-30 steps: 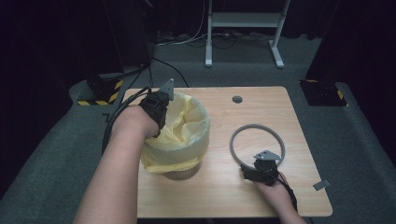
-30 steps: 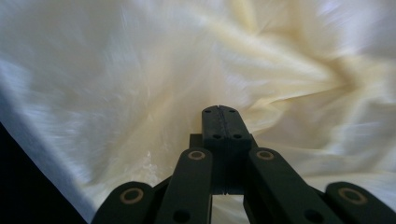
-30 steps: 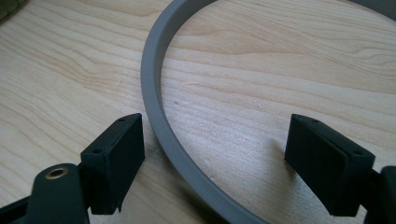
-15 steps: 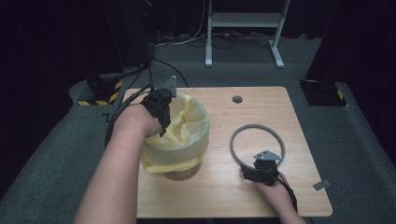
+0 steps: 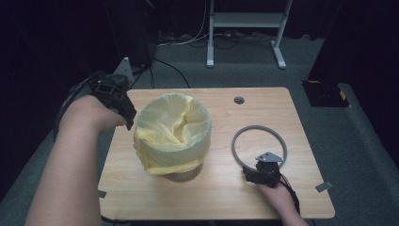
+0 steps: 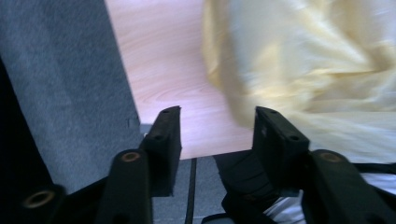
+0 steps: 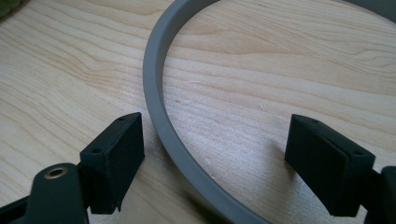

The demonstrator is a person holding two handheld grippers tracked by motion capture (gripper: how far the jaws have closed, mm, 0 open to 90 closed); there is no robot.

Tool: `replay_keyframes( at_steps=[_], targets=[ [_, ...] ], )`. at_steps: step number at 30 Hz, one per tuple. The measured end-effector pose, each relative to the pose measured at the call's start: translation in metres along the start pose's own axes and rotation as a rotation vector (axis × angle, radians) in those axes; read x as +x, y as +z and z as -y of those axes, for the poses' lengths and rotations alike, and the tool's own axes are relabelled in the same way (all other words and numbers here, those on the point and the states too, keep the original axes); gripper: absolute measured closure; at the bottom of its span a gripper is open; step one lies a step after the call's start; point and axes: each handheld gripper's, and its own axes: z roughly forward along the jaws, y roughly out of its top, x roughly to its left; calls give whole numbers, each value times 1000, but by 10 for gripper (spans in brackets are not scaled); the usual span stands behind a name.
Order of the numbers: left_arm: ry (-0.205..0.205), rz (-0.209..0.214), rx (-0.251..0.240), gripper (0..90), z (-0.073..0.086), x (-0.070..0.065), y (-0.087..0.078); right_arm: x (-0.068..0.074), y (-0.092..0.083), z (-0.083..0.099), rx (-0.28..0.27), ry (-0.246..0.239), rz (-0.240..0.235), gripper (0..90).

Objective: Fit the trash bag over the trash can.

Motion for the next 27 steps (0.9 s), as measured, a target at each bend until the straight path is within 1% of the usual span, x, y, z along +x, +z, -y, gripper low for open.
replay_keyframes(
  at_steps=[3,4,6,7,8,10,11,12,14,15,16,17,18,22,23,24,26,27],
  targets=[
    [-37,-23,25,458,3,15,22,0,0,0,-4,-9,3,197],
    [-45,-19,36,452,4,19,31,0,0,1,-7,-15,3,197],
    [-40,-15,48,443,5,27,50,1,0,1,-12,-28,0,208],
    [-44,-3,55,441,6,30,60,1,0,1,-15,-37,-1,209],
    [-51,7,56,441,7,32,70,1,-1,1,-17,-46,2,209],
    [-53,6,65,430,7,37,91,2,-1,1,-24,-57,5,209],
    [-66,16,80,424,8,38,103,2,-1,1,-25,-63,5,208],
    [-61,15,93,419,8,39,113,3,-1,1,-27,-72,6,203],
    [-55,18,98,413,8,39,133,3,-1,1,-33,-84,6,199],
    [-54,28,100,410,8,39,142,4,-2,1,-39,-88,4,197],
    [-44,20,103,410,8,40,150,4,-2,1,-48,-93,3,196],
    [-42,19,99,406,8,39,158,4,-3,0,-56,-94,5,196],
    [-41,29,95,405,8,39,165,4,-3,0,-64,-94,6,194],
    [-18,36,78,412,8,38,191,4,-6,-2,-80,-97,9,156],
    [-20,35,63,407,9,38,197,4,-8,-4,-91,-101,10,156],
    [-21,29,47,403,9,38,204,5,-9,-5,-101,-94,8,155],
    [-24,42,13,390,10,37,217,7,-12,-6,-121,-94,-2,155],
    [-34,48,-5,390,10,35,224,9,-13,-7,-127,-98,-6,155]
  ],
)
